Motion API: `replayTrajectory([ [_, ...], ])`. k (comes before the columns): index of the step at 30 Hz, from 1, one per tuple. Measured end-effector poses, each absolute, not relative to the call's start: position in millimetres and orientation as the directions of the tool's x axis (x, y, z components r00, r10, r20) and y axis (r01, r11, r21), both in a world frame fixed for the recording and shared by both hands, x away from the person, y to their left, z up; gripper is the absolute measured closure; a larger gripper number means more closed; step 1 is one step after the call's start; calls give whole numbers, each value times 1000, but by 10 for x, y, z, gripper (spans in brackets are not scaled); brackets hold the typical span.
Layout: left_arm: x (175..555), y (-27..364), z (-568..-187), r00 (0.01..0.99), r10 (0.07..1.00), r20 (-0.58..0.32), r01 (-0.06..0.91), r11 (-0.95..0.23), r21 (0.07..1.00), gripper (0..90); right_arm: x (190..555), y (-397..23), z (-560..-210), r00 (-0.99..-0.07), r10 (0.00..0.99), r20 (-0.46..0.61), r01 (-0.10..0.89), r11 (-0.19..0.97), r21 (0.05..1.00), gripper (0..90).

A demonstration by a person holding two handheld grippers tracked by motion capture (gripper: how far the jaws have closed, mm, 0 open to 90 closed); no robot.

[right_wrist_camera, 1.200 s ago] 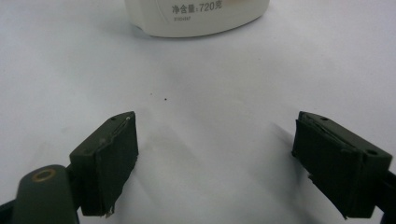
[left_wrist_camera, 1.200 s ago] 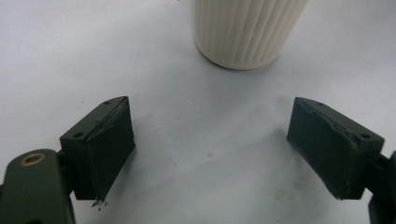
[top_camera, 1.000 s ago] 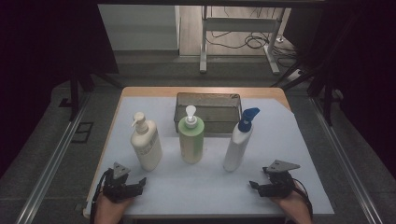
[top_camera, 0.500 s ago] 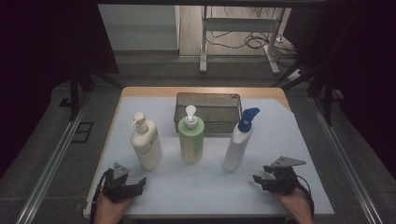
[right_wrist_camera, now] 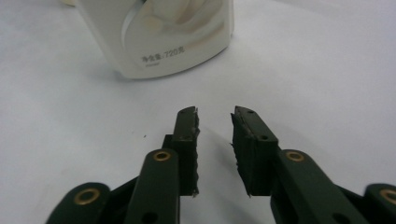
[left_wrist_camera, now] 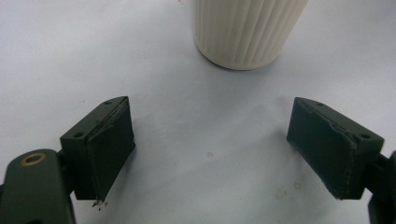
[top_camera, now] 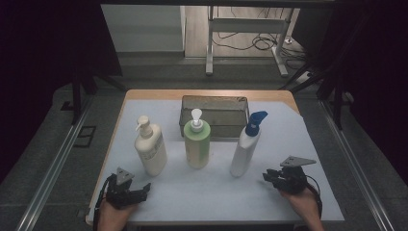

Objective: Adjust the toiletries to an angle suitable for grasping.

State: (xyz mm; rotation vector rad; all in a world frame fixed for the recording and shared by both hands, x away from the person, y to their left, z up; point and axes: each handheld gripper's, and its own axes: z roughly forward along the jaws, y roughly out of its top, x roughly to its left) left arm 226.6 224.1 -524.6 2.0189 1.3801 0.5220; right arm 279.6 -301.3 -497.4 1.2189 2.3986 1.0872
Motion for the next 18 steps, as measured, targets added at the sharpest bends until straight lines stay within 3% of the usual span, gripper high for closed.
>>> replayTrajectory([
  [8,2265,2242,-5246,372,928,-26,678,-252,691,145,2938,-2922,-4960,-641,759,117,577,376,725,878],
  [18,2265,2241,-5247,372,928,-27,677,-252,691,145,3168,-2838,-4957,-617,778,119,586,354,729,893],
])
